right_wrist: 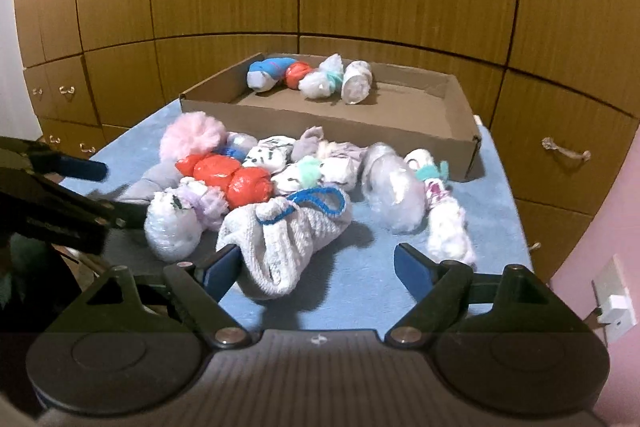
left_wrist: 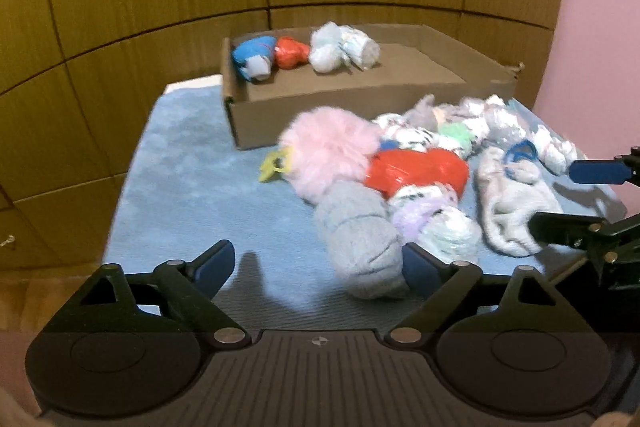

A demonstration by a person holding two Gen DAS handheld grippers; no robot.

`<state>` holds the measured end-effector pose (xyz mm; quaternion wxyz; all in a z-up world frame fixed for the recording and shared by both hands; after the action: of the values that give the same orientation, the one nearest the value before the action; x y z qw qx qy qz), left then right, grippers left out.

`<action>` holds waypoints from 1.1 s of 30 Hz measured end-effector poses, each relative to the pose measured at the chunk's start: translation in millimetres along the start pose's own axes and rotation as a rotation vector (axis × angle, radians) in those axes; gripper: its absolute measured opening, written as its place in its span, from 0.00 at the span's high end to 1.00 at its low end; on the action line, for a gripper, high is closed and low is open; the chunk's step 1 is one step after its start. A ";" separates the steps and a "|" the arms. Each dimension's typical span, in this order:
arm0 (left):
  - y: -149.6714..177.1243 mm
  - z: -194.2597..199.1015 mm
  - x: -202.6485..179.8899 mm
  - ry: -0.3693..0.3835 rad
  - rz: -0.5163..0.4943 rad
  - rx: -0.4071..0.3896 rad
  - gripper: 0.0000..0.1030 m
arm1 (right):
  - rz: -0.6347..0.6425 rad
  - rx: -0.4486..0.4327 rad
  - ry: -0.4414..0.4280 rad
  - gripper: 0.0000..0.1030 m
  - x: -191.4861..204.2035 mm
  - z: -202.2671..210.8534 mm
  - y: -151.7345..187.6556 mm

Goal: Organize objects
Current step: 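Grasp the grey sock with the left tool while the right tool grasps the white blue-trimmed sock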

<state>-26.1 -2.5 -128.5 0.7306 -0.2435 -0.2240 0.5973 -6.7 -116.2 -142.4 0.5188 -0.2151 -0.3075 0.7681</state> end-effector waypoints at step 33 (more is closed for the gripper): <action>-2.9 4.9 -11.6 0.070 0.009 -0.001 0.51 | -0.051 -0.007 -0.137 0.66 7.7 5.6 -6.8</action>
<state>-29.1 -14.0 -123.4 0.7350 -0.2656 -0.1975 0.5917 -8.7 -108.6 -133.7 0.5152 -0.1561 -0.3505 0.7664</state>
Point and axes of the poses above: each gripper's, at about its wrist camera, not at the fingertips, and z roughly against the way its jaws point, x to its left, y to its underside, the point moved 8 cm from there along -z, roughly the way its jaws point, and after that the axes turned 8 degrees about x, right-handed, at the moved point
